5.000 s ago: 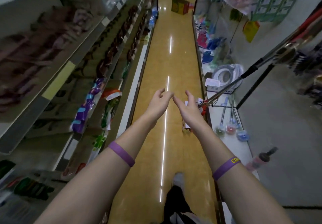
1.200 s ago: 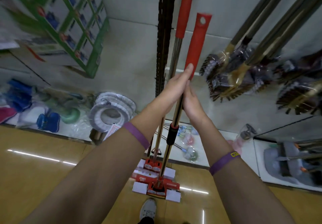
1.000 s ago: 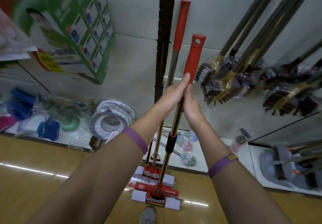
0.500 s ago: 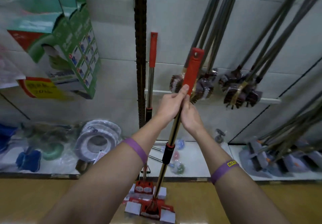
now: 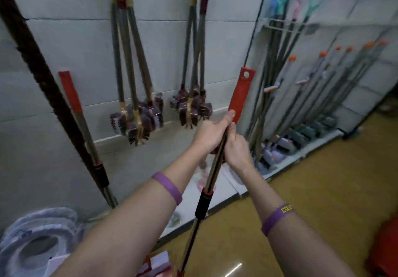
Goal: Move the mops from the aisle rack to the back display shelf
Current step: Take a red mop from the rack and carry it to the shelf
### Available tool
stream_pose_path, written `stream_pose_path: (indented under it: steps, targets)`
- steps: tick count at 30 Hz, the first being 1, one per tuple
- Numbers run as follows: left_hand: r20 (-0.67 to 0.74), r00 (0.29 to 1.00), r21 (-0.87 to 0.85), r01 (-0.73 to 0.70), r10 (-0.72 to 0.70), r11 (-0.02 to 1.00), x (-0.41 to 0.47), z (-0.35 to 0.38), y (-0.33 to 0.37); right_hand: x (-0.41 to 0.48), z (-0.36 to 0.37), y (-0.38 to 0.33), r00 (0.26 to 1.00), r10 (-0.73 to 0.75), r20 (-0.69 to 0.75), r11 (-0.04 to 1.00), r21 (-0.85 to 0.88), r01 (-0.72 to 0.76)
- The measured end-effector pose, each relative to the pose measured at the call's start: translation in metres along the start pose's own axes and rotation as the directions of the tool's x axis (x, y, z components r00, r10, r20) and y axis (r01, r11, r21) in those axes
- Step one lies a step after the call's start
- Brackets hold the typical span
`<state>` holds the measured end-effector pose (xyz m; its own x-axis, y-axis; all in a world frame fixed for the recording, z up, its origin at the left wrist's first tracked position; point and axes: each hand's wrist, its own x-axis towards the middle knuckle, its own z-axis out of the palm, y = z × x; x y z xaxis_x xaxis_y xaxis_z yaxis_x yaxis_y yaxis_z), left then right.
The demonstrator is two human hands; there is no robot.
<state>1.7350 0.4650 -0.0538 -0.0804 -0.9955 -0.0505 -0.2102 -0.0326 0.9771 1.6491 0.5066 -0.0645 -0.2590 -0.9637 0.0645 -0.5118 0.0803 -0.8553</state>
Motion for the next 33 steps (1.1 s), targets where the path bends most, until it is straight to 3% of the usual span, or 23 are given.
stream_pose_path:
  steps: [6, 11, 19, 23, 33]
  targets:
    - [0.224, 0.973, -0.012, -0.061, 0.063, 0.998, -0.019, 0.124, 0.045, -0.007, -0.11, 0.053, 0.966, 0.115, -0.232, 0.991, -0.043, -0.128]
    - [0.386, 0.918, 0.006, -0.105, 0.095, 0.994, -0.034, 0.219, 0.082, -0.019, -0.199, 0.085, 0.872, 0.229, -0.432, 0.966, -0.005, -0.257]
    - [0.566, 0.803, -0.073, -0.177, 0.187, 0.981, -0.053, 0.345, 0.136, -0.023, -0.323, 0.126, 0.761, 0.233, -0.606, 0.954, -0.009, -0.299]
    - [0.613, 0.756, -0.103, -0.211, 0.229, 0.972, -0.051, 0.386, 0.161, -0.011, -0.364, 0.141, 0.715, 0.227, -0.661, 0.953, -0.001, -0.304]
    - [0.612, 0.741, -0.138, -0.243, 0.276, 0.96, 0.013, 0.484, 0.19, 0.07, -0.434, 0.183, 0.64, 0.255, -0.725, 0.936, 0.02, -0.351]
